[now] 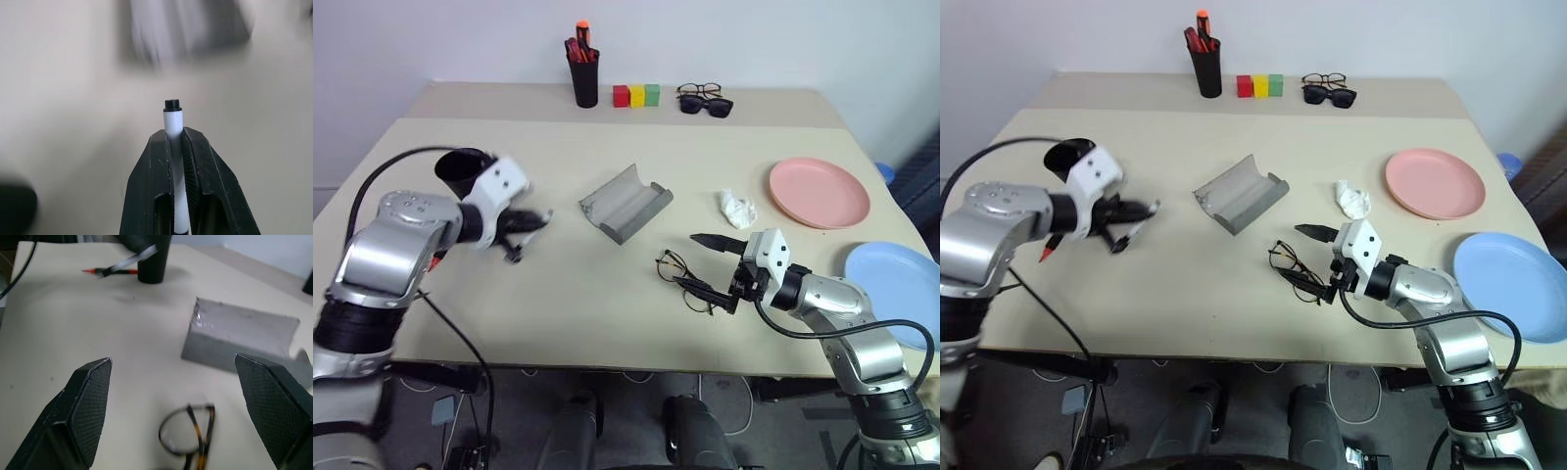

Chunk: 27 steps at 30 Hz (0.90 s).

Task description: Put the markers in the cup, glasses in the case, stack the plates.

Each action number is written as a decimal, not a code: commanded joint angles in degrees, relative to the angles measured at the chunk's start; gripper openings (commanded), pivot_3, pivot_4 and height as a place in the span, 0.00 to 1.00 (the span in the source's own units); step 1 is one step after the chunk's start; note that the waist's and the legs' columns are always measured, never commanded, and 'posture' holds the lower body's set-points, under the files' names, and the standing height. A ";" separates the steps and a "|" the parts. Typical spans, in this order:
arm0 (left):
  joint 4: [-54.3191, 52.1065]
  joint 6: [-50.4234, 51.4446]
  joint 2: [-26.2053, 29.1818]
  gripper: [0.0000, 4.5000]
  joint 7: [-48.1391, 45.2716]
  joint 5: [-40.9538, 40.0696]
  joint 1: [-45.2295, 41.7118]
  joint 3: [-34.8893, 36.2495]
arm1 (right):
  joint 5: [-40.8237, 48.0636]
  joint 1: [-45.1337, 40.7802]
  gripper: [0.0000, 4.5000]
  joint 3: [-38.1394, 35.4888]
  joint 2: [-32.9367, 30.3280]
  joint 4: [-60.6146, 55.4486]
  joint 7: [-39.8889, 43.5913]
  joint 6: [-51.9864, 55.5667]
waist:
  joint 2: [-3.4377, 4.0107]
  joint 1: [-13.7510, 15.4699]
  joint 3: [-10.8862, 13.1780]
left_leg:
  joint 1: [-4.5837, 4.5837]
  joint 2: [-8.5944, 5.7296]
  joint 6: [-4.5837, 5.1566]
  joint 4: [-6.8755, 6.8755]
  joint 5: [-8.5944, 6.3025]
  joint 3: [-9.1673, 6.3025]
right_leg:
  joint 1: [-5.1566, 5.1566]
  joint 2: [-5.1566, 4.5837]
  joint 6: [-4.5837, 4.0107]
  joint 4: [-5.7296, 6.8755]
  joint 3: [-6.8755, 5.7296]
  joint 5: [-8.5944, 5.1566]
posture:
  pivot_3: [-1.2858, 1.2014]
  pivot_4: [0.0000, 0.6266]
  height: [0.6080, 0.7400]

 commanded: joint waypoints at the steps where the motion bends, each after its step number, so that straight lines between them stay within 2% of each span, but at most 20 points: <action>1: 8.07 -7.70 -3.30 0.02 14.09 4.85 -6.78 6.69 | -0.36 -2.44 0.91 0.29 0.83 1.55 1.00 -2.05 | -0.04 -0.05 0.01 | 0.05 -0.01 -0.02 0.00 0.02 0.02 | 0.04 0.00 0.20 0.02 0.01 0.11 | 0.52 0.24 1.00; 4: 15.03 -14.95 -4.78 0.02 21.36 7.03 -10.91 9.40 | -1.04 -4.58 0.91 0.98 1.43 3.73 1.77 -3.21 | -0.04 -0.75 0.00 | 0.07 -0.02 -0.06 -0.06 0.05 0.05 | -0.02 0.04 0.30 0.03 0.03 0.31 | 0.52 0.24 1.00; 9: 21.20 -24.26 -4.67 0.02 30.22 9.91 -12.88 12.52 | -1.58 -6.93 0.91 1.51 2.42 5.86 2.59 -4.32 | -0.04 -1.33 0.00 | 0.06 -0.03 -0.09 -0.17 0.06 0.05 | -0.06 0.05 0.33 0.04 0.03 0.33 | 0.52 0.24 1.00; 13: 21.36 -25.66 -4.37 0.02 31.60 10.05 -10.77 13.06 | -1.74 -7.52 0.91 1.64 2.69 6.46 3.11 -4.85 | -0.04 -1.24 0.01 | 0.06 -0.03 -0.22 -0.16 0.14 0.04 | -0.05 0.06 0.35 0.05 0.03 0.34 | 0.52 0.24 1.00; 19: 16.93 -24.81 -4.96 0.02 32.19 9.87 -3.18 13.90 | -1.98 -7.81 0.91 1.56 2.90 7.70 4.00 -5.51 | -0.05 -1.28 0.00 | 0.10 -0.04 -0.46 -0.11 0.28 0.01 | 0.02 0.06 0.35 0.06 0.05 0.43 | 0.52 0.24 1.00; 25: 15.64 -25.05 -7.82 0.02 33.44 9.74 1.41 13.49 | -1.87 -7.07 0.91 1.61 2.92 7.30 4.10 -5.49 | -0.06 -1.19 0.00 | 0.12 -0.04 -0.48 -0.13 0.29 0.00 | 0.03 0.06 0.34 0.09 0.05 0.43 | 0.52 0.24 1.00; 27: 15.91 -25.00 -8.57 0.18 33.70 9.69 1.48 13.37 | -1.85 -6.94 0.91 1.49 2.80 7.40 4.21 -5.54 | -0.06 -1.19 -0.01 | 0.12 -0.04 -0.48 -0.13 0.29 0.00 | 0.03 0.06 0.34 0.09 0.04 0.43 | 0.52 0.24 1.00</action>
